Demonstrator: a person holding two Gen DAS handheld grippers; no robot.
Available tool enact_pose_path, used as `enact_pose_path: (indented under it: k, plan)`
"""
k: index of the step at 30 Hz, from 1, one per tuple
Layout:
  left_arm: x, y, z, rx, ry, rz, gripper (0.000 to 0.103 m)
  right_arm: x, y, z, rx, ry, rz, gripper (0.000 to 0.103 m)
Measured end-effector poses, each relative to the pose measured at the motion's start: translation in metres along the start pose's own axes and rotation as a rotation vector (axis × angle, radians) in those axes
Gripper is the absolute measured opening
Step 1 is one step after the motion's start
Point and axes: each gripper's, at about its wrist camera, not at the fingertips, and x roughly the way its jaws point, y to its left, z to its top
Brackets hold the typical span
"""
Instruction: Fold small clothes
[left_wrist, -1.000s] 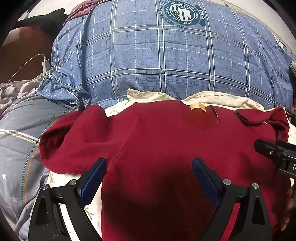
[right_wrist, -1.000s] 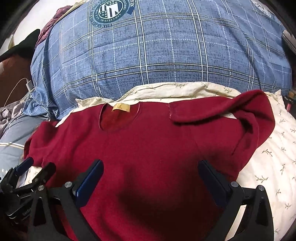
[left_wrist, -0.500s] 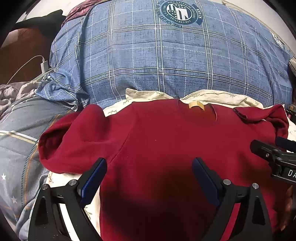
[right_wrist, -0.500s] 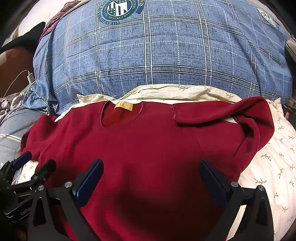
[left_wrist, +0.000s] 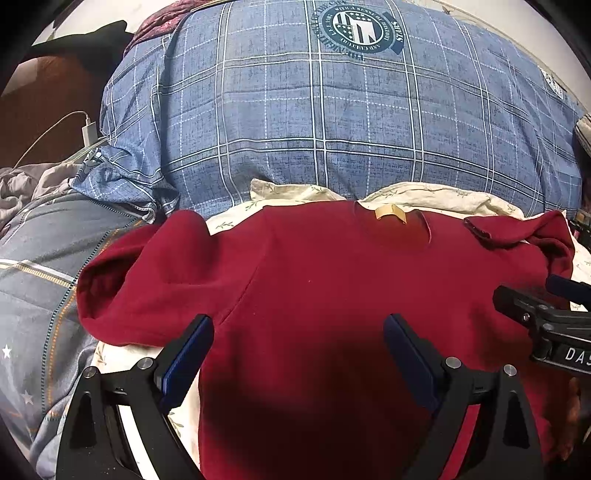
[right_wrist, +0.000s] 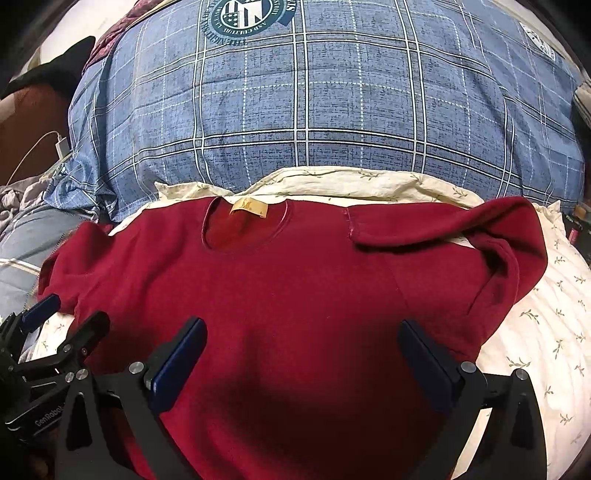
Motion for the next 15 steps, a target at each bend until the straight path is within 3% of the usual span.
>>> enact_pose_path:
  k: [15]
  plan:
    - [-0.0022,-0.0022,-0.002,0.01,-0.004,0.036,0.094,0.0039,0.001,-0.0025,-0.005,0.02,0.0,0.103]
